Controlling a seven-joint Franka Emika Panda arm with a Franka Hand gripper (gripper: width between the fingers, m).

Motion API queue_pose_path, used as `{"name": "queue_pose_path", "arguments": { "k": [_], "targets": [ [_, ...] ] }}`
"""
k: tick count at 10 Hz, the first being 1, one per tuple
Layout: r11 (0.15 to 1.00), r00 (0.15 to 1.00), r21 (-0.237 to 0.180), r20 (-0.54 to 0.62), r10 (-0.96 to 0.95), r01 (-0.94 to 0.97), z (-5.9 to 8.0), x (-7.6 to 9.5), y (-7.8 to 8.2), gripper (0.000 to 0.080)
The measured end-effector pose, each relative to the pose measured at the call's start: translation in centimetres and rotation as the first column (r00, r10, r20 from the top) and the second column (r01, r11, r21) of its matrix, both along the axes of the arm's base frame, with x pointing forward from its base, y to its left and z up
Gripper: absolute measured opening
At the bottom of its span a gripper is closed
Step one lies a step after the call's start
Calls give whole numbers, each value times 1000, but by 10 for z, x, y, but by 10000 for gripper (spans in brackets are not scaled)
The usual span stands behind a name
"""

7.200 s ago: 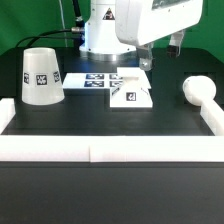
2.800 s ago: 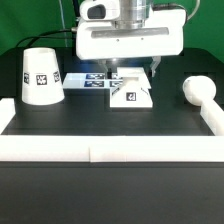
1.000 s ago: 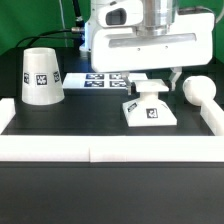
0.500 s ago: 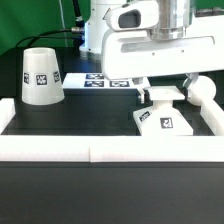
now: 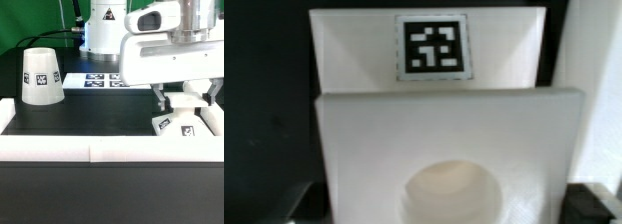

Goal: Assemble lamp

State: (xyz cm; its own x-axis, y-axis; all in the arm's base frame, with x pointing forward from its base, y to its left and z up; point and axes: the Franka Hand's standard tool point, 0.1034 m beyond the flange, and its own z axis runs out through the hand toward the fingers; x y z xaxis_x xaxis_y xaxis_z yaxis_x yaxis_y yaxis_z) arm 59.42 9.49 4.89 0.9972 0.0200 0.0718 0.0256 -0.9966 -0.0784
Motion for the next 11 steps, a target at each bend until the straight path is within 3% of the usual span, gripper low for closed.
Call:
{"name": "queue_pose_path", "arguments": {
  "k": [4,6,7,8,11],
  "targets": [
    [999,999,6,27,-46,46,1,24,6,535],
    [999,999,5,30,-38,38,2,23,6,542],
    [1000,999,3,32,-23,23,4,19,5,542],
    [1000,1000,0,25,-14,14,5,12,5,671],
    [1000,1000,-4,19,10,-10,14,-12,5,698]
  ]
}}
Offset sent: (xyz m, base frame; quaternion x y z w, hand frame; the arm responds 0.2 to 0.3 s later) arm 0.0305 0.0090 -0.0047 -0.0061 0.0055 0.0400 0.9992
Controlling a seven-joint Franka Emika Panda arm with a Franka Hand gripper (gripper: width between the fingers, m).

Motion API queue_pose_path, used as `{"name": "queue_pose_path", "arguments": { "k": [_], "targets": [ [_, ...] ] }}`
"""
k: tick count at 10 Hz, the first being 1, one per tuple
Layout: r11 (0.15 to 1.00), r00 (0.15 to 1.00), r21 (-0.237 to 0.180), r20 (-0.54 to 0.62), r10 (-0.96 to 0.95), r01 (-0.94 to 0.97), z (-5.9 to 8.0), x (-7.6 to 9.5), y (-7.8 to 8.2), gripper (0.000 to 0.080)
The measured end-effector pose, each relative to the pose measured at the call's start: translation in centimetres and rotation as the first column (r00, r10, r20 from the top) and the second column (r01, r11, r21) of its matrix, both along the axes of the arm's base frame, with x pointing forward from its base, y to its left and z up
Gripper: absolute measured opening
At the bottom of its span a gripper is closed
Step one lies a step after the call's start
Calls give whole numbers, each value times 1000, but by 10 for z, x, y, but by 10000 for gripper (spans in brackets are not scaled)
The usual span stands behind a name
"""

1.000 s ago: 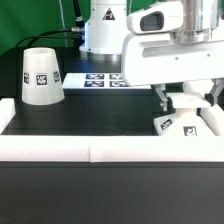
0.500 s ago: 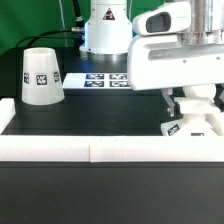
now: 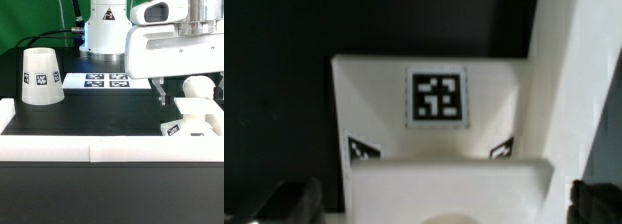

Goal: Assemble lamp

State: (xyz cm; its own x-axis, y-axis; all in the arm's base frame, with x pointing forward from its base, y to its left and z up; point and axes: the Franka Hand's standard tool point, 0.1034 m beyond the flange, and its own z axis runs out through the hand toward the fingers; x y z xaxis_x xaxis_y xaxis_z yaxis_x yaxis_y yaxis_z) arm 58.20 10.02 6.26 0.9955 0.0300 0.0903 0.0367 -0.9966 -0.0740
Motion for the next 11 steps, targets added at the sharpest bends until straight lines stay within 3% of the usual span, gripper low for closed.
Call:
{"name": "queue_pose_path", "arguments": {
  "k": [3,6,8,11],
  "targets": [
    [1000,1000,-8,-19,14,-14,10,-45,-1,699],
    [1000,999,-10,-33,-22,21,19,-81,12,699],
    [1000,999,-5,-33,-24,24,18,-89,24,699],
    [1000,999,-6,-34,-18,18,17,-88,22,699]
  ]
}}
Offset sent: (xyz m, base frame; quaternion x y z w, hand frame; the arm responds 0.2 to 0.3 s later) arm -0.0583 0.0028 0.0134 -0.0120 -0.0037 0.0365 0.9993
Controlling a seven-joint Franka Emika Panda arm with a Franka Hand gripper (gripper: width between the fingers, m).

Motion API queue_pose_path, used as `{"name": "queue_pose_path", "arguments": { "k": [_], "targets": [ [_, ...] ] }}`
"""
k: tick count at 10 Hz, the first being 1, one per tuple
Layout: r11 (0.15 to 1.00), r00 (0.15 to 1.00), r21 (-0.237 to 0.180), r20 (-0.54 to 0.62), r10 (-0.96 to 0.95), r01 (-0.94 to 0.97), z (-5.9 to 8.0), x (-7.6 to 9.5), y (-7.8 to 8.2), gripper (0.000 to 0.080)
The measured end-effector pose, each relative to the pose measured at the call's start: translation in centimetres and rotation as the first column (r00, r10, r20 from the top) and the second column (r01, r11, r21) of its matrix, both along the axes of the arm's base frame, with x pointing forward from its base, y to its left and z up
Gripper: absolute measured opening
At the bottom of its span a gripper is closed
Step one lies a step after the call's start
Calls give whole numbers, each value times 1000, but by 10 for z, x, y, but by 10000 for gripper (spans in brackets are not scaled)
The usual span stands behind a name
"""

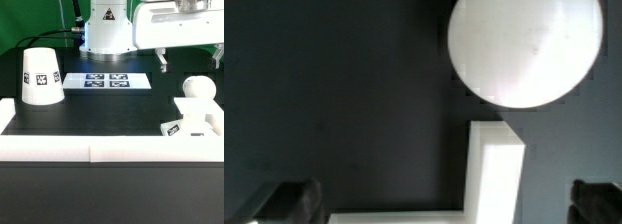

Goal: Assemble lamp

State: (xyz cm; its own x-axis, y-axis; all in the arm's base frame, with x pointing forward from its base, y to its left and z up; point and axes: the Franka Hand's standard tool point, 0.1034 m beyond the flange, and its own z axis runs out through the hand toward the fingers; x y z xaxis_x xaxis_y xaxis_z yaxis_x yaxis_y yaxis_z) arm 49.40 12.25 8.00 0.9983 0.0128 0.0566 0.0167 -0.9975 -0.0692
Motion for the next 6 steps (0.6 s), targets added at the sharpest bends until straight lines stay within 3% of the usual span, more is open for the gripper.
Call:
{"name": "queue_pose_path", "arguments": {
  "k": [1,3,6],
  "targets": [
    [1000,1000,0,-1,1,-1,-1,-1,1,699],
    [1000,1000,5,-8,-25,25,-8,-10,21,699],
    [1000,1000,5,-14,-4,4,-14,-16,34,699]
  ]
}}
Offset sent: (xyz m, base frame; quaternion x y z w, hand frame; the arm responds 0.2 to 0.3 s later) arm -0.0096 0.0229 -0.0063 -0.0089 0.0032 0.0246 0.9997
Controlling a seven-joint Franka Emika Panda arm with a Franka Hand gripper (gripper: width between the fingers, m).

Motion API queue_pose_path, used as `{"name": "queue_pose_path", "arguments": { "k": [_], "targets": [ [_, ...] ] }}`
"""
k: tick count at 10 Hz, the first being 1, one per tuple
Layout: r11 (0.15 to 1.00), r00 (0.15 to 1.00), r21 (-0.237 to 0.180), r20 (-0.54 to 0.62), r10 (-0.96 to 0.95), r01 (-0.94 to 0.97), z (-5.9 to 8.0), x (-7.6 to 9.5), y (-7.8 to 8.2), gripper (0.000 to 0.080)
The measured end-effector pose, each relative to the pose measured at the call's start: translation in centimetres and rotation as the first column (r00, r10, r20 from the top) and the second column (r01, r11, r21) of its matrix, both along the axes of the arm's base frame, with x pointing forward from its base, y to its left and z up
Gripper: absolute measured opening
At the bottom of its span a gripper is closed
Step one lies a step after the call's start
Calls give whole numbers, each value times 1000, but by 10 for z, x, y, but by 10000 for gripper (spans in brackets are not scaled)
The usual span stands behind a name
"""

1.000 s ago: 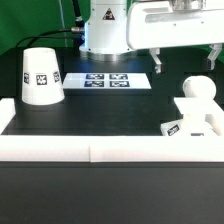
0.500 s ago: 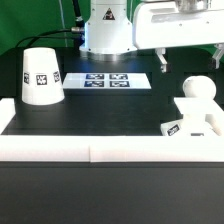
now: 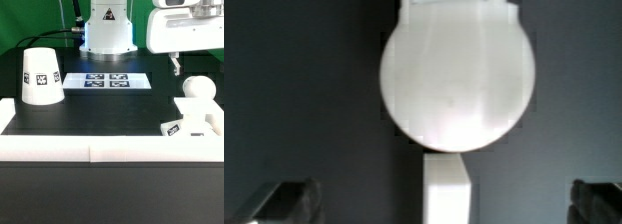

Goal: Assemble lamp

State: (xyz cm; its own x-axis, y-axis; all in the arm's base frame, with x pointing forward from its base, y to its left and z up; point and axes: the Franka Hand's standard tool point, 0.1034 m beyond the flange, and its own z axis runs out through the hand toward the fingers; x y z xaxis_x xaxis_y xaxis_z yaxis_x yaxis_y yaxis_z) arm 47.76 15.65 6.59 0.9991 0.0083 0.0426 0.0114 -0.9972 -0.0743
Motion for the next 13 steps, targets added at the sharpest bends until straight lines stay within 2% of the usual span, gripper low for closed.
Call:
{"name": "queue_pose_path", "arguments": {
  "k": [3,4,6,7,9,10,11,13],
  "targets": [
    [1000,999,-9,-43,10,-10,-2,-3,-2,699],
    [1000,992,-22,-123,20,-22,-2,-9,-5,699],
    [999,977,-19,-212,28,-32,-3,-2,-5,699],
    [998,946,-29,-320,39,-50,-2,-7,-3,699],
    [998,896,-29,-442,44,-64,-3,0,0,699],
    [996,840,-34,-540,47,-77,-2,-4,1,699],
    [996,808,-33,-588,49,-85,-4,1,4,699],
    [995,723,-36,-689,47,-98,-8,-4,2,699]
  ]
}}
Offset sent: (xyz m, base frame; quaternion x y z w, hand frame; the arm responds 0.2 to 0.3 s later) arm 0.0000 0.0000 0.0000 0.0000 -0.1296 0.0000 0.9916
